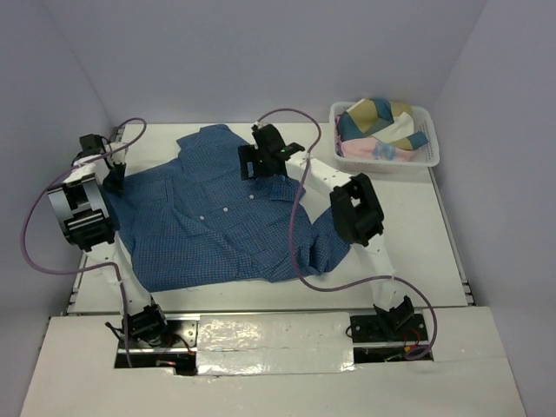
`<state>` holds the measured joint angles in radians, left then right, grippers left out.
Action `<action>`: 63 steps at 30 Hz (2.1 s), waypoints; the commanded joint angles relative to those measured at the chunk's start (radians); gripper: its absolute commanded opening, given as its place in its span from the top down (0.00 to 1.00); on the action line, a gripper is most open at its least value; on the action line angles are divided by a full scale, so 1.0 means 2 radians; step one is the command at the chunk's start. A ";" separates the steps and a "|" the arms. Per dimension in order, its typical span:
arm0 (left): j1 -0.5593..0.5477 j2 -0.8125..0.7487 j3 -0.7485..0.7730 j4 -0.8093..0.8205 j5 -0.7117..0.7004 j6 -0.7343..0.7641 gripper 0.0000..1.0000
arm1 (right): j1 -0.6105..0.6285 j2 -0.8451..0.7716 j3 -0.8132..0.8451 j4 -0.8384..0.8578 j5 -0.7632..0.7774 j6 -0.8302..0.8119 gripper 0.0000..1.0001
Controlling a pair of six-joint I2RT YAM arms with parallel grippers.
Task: Fold and stack the long sleeve shirts
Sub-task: Flatten the shirt out
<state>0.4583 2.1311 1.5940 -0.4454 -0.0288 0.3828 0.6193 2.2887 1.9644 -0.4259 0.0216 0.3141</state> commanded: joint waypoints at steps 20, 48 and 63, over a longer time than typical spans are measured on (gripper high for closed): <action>-0.103 0.029 0.309 -0.077 0.198 -0.082 0.01 | -0.077 -0.099 -0.200 0.242 0.003 0.193 0.94; -0.083 -0.043 0.015 -0.154 0.225 -0.019 0.35 | -0.031 -0.332 -0.501 0.228 0.006 0.085 0.59; -0.067 -0.099 -0.057 -0.188 0.205 0.018 0.59 | -0.033 -0.383 -0.533 0.193 0.034 0.068 0.57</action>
<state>0.3145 1.9572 1.4845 -0.7898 0.3832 0.3943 0.5583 1.5738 0.9119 -0.0193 0.0658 0.4732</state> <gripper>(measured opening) 0.405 0.420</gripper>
